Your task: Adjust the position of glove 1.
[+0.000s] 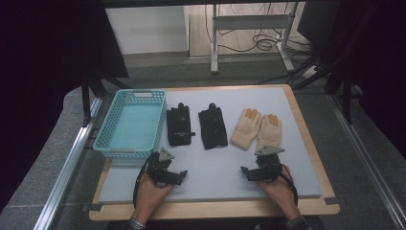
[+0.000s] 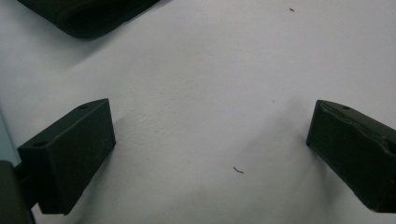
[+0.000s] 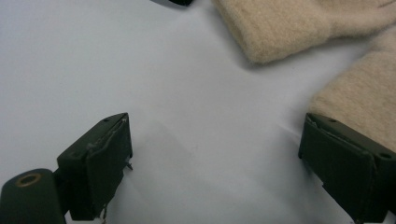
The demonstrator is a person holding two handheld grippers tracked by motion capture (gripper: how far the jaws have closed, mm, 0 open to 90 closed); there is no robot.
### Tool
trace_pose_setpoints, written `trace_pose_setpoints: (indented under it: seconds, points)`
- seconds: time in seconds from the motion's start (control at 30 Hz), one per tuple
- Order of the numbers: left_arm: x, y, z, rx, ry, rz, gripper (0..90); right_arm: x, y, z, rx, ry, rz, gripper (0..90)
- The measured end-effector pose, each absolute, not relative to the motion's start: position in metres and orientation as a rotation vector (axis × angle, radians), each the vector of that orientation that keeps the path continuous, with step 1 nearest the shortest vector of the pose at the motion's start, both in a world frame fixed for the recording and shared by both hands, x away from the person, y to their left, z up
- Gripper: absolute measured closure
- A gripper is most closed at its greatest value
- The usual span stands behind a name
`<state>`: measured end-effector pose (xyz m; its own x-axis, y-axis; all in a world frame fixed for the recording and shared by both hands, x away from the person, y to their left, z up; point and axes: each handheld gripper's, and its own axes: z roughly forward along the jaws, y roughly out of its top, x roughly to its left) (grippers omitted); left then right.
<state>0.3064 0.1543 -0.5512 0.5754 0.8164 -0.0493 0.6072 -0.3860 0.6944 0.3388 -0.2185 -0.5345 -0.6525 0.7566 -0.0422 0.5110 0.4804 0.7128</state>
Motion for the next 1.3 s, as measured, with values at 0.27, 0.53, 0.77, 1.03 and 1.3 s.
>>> trace_pose_setpoints:
  seconds: [0.27, 0.53, 0.77, 1.03, 1.3]
  points:
    - [0.3064, 0.1543, -0.5512, 2.127, 1.13, 0.396, 1.2, 0.3387, -0.2183, -0.5346, 1.062, 2.378, 0.971, 9.0]
    - [0.3064, 0.1543, -0.5512, 2.127, 1.13, 0.396, 1.2, 0.3387, -0.2182, -0.5346, 1.062, 2.378, 0.971, 9.0]
    - [0.3064, 0.1543, -0.5512, 2.127, 1.13, 0.396, 1.2, 0.3388, -0.2184, -0.5346, 1.062, 2.379, 0.972, 9.1]
    - [0.3064, 0.1543, -0.5512, 2.127, 1.13, 0.396, 1.2, 0.3388, -0.2184, -0.5344, 1.065, 2.38, 0.972, 9.2]
    - [0.3064, 0.1543, -0.5512, 2.127, 1.13, 0.396, 1.2, 0.3406, -0.22, -0.5313, 1.091, 2.377, 0.993, 15.0]
